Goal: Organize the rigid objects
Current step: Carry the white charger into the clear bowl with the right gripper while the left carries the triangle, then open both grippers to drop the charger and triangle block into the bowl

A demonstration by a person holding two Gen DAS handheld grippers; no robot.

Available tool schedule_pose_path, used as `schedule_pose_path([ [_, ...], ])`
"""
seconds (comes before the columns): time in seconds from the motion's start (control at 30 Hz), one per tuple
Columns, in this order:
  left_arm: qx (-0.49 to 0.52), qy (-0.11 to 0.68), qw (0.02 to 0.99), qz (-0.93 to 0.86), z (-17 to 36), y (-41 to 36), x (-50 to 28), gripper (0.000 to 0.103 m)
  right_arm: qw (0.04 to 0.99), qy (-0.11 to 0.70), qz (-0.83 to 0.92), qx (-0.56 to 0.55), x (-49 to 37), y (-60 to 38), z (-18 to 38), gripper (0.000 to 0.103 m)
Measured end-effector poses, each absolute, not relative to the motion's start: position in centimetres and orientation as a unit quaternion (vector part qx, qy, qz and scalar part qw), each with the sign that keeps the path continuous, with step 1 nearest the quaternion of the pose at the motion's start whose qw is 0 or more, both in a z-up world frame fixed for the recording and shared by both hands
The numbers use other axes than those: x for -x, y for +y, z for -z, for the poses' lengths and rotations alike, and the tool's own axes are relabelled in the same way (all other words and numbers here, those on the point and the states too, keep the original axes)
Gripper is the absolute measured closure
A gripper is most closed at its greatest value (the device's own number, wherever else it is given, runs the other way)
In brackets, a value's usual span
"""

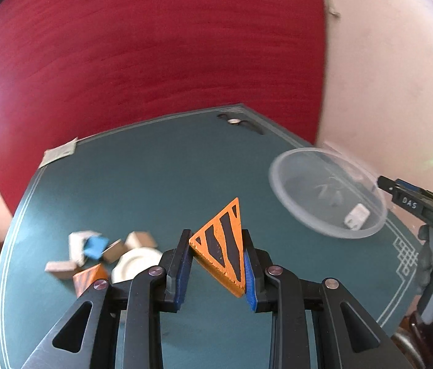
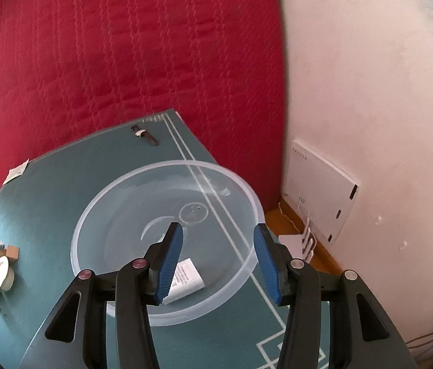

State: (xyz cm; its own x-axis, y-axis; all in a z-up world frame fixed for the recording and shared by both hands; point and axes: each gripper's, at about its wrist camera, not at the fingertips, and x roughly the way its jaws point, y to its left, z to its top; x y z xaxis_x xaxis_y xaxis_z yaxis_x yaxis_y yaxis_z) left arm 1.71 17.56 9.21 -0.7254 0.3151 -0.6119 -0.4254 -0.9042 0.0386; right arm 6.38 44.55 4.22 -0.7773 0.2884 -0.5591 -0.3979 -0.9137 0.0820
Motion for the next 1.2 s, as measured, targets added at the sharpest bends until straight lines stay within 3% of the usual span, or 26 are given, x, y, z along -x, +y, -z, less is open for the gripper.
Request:
schedule_pose_path([
  [0.6, 0.327, 0.116, 0.282, -0.894, -8.4, 28.4, 0.5, 0.072, 0.211, 0.135, -0.931, 0.265, -7.3, 46.5, -3.4, 0.053],
  [1.03, 0.331, 0.115, 0.297, -0.888, -7.8, 31.0, 1.7, 0.071, 0.204, 0.129, -0.932, 0.27, -7.3, 46.3, -3.0, 0.053],
  [1.07, 0.333, 0.113, 0.298, -0.887, -7.7, 31.0, 1.9, 0.059, 0.205, 0.129, -0.932, 0.269, -7.3, 46.4, -3.0, 0.053],
  [1.1, 0.333, 0.111, 0.298, -0.888, -7.7, 31.1, 2.0, 0.035, 0.204, 0.129, -0.932, 0.27, -7.2, 46.3, -3.1, 0.053],
  [1.17, 0.318, 0.104, 0.294, -0.895, -7.9, 30.8, 1.9, 0.013, 0.206, 0.131, -0.932, 0.268, -7.2, 46.5, -3.1, 0.053],
  [1.2, 0.311, 0.105, 0.293, -0.898, -8.0, 30.7, 1.8, 0.012, 0.206, 0.132, -0.932, 0.268, -7.3, 46.5, -3.1, 0.053],
])
